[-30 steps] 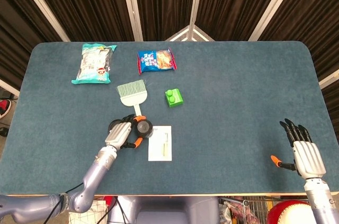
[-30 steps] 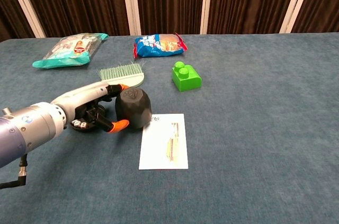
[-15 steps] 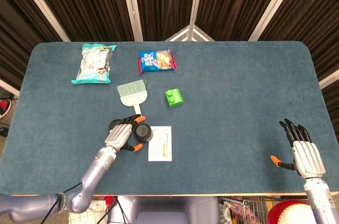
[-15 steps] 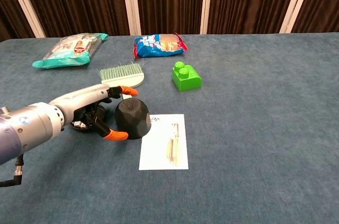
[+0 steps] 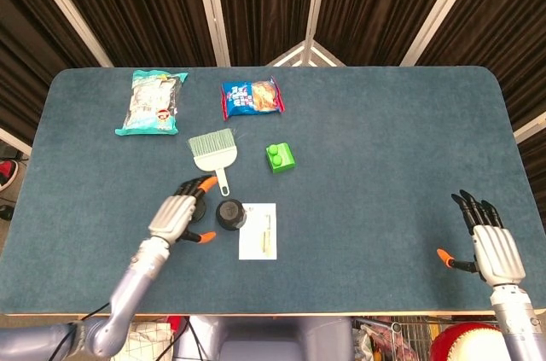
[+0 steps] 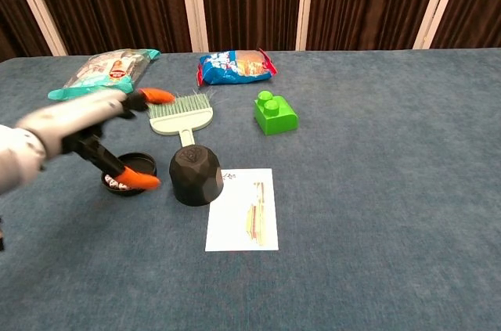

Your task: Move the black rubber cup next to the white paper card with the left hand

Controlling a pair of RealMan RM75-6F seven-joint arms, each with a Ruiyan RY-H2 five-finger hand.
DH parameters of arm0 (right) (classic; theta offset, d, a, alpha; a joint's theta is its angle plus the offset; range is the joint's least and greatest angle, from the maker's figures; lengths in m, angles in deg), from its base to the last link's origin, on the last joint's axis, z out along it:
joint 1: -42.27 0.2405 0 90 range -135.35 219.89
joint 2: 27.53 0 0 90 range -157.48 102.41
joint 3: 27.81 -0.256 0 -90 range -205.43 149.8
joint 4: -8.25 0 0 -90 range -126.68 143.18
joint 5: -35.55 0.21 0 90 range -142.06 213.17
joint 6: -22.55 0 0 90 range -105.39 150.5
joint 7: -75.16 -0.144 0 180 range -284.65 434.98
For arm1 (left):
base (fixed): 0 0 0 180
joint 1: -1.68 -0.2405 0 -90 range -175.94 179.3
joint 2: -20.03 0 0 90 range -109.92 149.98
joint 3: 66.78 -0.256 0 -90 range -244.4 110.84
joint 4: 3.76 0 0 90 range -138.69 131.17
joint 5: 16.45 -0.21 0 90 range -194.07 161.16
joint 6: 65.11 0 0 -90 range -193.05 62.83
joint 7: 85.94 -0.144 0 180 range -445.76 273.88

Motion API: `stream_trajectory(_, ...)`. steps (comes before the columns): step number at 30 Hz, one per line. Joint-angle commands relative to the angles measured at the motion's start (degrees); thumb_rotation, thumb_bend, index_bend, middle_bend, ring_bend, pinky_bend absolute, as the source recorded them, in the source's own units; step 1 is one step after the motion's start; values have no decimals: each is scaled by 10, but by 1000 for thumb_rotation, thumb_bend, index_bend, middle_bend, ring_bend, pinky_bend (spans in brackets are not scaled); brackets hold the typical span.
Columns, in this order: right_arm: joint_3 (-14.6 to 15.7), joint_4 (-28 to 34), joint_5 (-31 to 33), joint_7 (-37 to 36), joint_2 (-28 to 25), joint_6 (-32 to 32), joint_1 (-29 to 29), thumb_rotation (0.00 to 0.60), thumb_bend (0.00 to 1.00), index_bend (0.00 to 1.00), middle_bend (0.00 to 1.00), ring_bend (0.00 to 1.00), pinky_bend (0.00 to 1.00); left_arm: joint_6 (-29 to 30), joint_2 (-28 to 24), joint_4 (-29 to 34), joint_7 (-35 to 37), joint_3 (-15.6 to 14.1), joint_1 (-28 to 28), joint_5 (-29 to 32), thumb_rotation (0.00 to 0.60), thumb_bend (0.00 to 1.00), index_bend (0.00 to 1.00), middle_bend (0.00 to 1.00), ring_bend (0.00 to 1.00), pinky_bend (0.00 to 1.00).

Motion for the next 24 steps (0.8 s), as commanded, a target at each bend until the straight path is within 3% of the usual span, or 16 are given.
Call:
stream_trajectory(1, 0, 1, -5, 5, 0, -11, -5, 600, 223, 79, 32, 106, 36, 166, -82, 74, -27, -41, -94, -99, 600, 247, 71, 0, 0, 0)
stream_trajectory(4, -1, 1, -8, 12, 2, -25, -10, 600, 222, 79, 32, 107, 36, 250, -130, 93, -26, -64, -155, -119, 600, 251, 101, 0, 0, 0)
stream_trajectory(8, 1, 1, -19, 35, 8, -42, -15, 600, 222, 79, 32, 107, 36, 336, -191, 90, 6, -74, -237, -87, 600, 259, 116, 0, 0, 0)
stream_trajectory(17, -3, 5, -24, 64, 16, -67, -23, 600, 223, 79, 32, 106, 36, 331, -281, 133, 45, -89, -293, -53, 600, 269, 113, 0, 0, 0)
stream_trajectory(24, -9, 0, -25, 57, 17, -70, -21, 600, 222, 79, 32, 106, 36, 328, -311, 133, 96, -85, -317, -69, 600, 274, 113, 0, 0, 0)
